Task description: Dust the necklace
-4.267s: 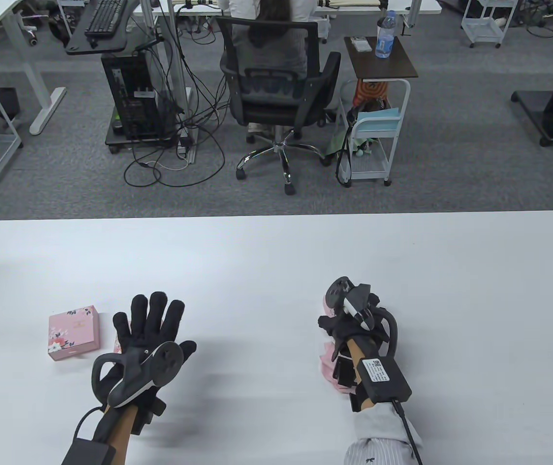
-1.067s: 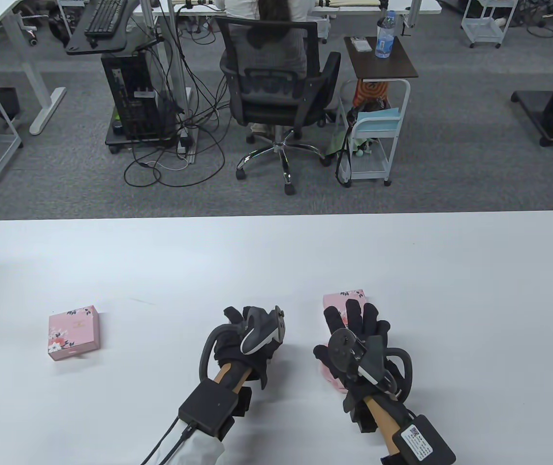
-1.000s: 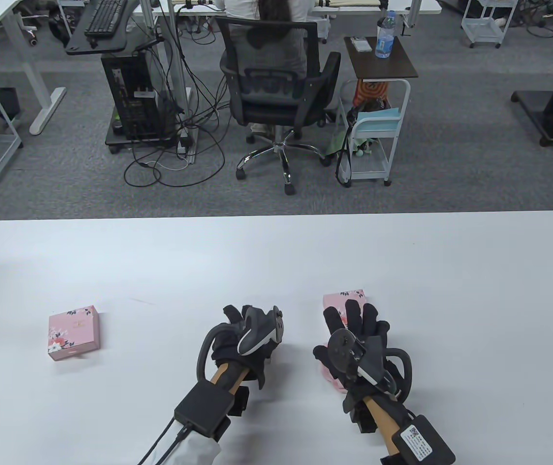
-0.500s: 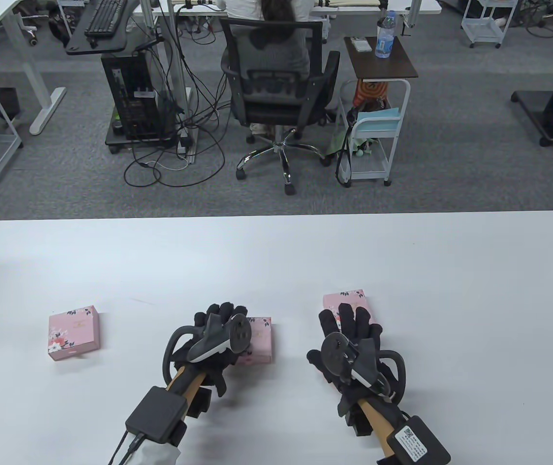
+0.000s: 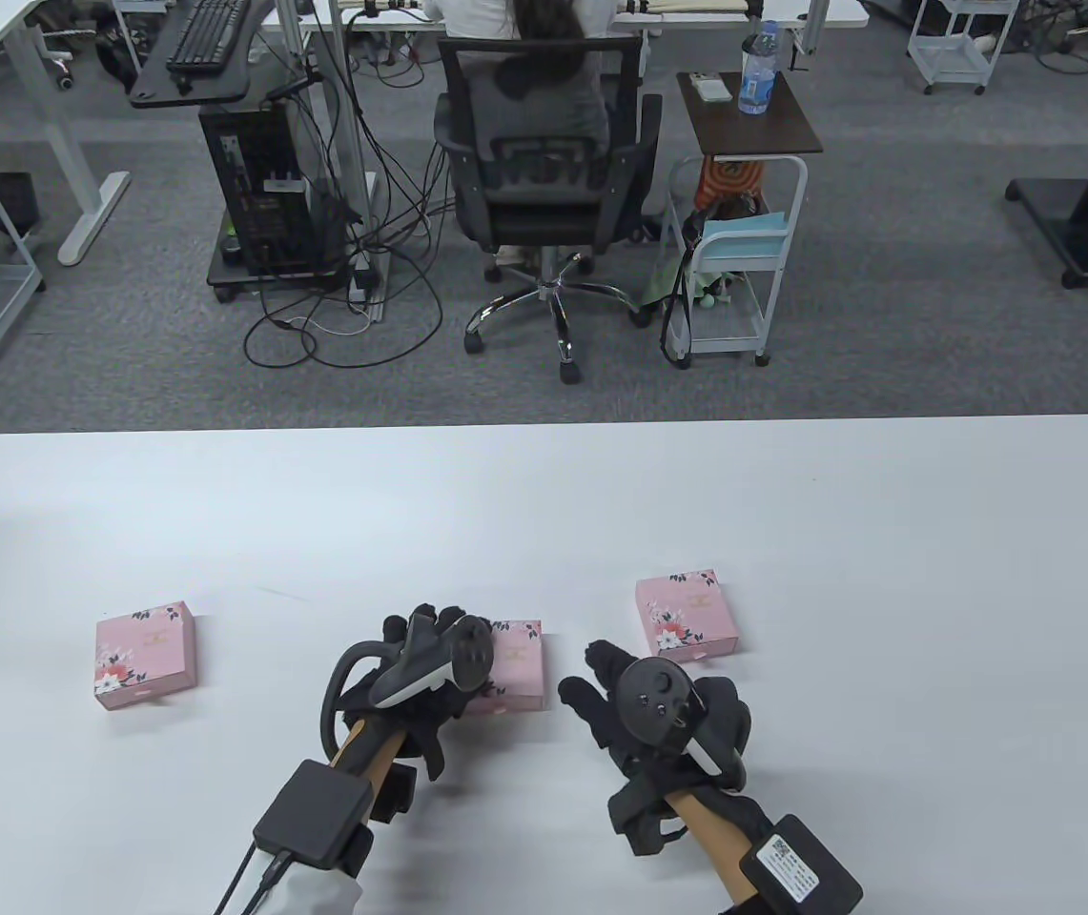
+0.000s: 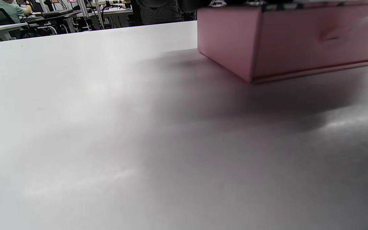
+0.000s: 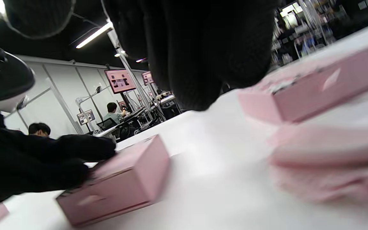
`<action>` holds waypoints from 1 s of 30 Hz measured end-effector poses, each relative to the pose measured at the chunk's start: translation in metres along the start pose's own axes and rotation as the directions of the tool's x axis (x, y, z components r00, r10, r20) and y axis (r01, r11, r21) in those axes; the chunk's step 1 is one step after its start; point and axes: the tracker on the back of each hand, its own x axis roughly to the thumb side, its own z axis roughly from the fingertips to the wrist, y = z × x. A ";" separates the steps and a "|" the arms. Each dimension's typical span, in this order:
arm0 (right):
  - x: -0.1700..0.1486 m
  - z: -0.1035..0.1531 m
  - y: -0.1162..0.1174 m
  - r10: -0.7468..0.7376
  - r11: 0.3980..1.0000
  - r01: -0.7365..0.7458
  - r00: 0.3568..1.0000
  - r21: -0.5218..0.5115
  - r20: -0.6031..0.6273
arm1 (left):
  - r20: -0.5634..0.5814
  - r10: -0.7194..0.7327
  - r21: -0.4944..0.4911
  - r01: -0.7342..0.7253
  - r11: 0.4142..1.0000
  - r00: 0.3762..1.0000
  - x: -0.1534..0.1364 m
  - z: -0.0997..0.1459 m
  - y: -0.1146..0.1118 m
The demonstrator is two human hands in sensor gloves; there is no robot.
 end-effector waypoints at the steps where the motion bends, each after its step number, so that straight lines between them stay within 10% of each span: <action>1: 0.000 -0.002 0.005 -0.034 0.999 0.035 0.999 0.029 -0.030 | -0.003 0.002 0.000 -0.002 1.000 1.000 0.000 0.000 0.000; 11: -0.006 -0.027 0.078 -0.200 0.892 0.352 0.869 0.282 -0.452 | -0.013 -0.020 -0.012 0.019 1.000 1.000 0.002 0.000 -0.001; 30: -0.006 -0.021 0.119 -0.435 0.688 0.720 0.503 0.085 -0.747 | -0.001 0.013 -0.012 -0.013 1.000 1.000 -0.001 0.000 -0.002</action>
